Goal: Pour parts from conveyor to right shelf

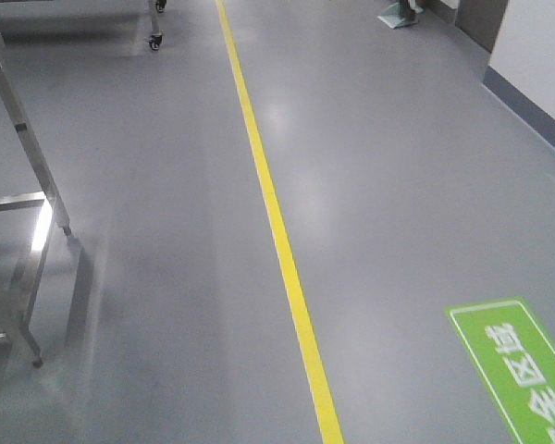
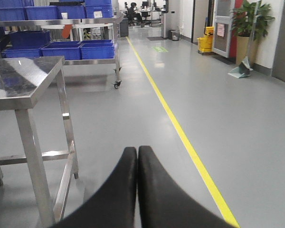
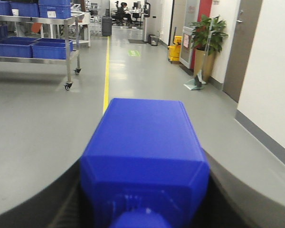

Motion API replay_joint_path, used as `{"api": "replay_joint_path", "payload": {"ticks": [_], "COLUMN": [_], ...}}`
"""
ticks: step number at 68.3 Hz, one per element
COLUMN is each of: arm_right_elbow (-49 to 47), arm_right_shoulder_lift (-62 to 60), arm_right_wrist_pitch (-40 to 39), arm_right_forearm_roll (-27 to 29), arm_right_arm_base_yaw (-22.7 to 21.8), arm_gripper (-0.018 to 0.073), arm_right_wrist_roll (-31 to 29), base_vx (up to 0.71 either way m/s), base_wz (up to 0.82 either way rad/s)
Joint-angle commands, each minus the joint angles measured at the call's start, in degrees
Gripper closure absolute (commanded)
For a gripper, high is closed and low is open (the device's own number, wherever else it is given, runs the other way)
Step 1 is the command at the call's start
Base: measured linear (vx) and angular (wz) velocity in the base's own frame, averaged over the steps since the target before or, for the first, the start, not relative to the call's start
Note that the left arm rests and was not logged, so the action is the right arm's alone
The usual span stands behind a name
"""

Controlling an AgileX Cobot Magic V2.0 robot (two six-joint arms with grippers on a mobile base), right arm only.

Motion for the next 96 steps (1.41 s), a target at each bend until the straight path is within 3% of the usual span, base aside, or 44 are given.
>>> {"api": "replay_joint_path", "payload": {"ticks": [1,96], "arm_right_elbow": [-1.6,-1.6], "arm_right_shoulder_lift": [0.5,0.5], "arm_right_wrist_pitch": [-4.3,-4.5], "arm_right_forearm_roll": [-0.6,-0.6], "arm_right_arm_base_yaw": [0.0,0.0], "arm_gripper": [0.0565,0.0565], "arm_right_wrist_roll": [-0.7,-0.6], "base_vx": [0.66,0.66], "base_wz": [0.16,0.09]}}
